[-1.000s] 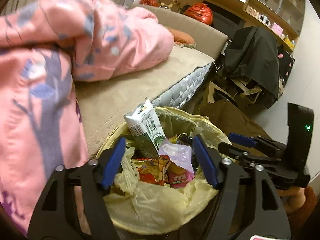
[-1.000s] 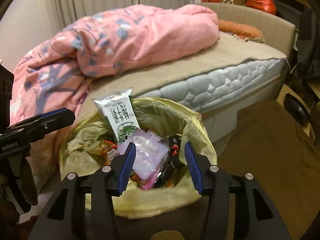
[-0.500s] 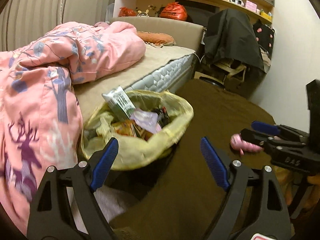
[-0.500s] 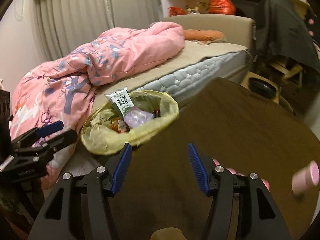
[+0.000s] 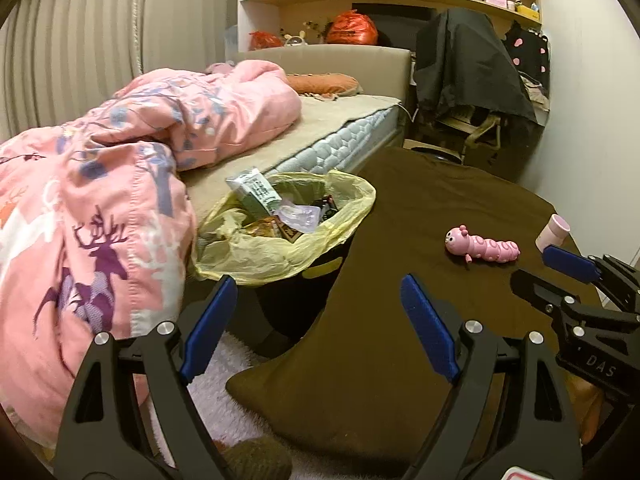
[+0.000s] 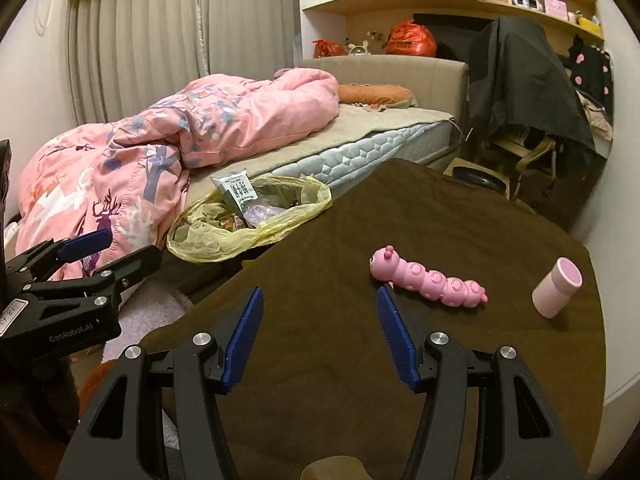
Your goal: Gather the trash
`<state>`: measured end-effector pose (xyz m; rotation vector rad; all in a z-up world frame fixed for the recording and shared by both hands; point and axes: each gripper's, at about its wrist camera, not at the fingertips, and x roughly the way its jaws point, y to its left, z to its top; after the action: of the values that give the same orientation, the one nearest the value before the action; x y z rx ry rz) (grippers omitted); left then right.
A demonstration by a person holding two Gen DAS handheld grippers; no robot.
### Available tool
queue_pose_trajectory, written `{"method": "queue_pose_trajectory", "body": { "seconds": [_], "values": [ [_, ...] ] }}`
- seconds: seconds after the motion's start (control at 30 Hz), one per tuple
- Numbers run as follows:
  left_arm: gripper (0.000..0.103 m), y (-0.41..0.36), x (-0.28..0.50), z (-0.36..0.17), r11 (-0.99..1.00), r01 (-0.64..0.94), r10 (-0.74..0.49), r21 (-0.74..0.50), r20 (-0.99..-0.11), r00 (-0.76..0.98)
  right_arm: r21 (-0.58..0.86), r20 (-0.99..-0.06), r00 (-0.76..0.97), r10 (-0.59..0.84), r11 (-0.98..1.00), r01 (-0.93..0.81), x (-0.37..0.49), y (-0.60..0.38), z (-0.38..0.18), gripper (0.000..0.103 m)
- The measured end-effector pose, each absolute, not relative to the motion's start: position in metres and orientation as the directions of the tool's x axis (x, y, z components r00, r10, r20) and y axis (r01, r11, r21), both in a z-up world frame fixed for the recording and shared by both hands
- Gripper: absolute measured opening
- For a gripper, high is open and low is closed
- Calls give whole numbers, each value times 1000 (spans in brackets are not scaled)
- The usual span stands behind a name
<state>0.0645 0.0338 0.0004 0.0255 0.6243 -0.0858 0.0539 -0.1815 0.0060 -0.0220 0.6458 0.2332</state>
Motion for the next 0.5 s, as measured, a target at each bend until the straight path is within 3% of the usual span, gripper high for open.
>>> {"method": "queue_pose_trajectory", "body": {
  "seconds": [0.5],
  "values": [
    [80, 32, 42, 12, 995, 98, -70, 20, -554, 830, 46, -568, 801, 191, 978, -201, 26, -182, 13, 55]
  ]
}}
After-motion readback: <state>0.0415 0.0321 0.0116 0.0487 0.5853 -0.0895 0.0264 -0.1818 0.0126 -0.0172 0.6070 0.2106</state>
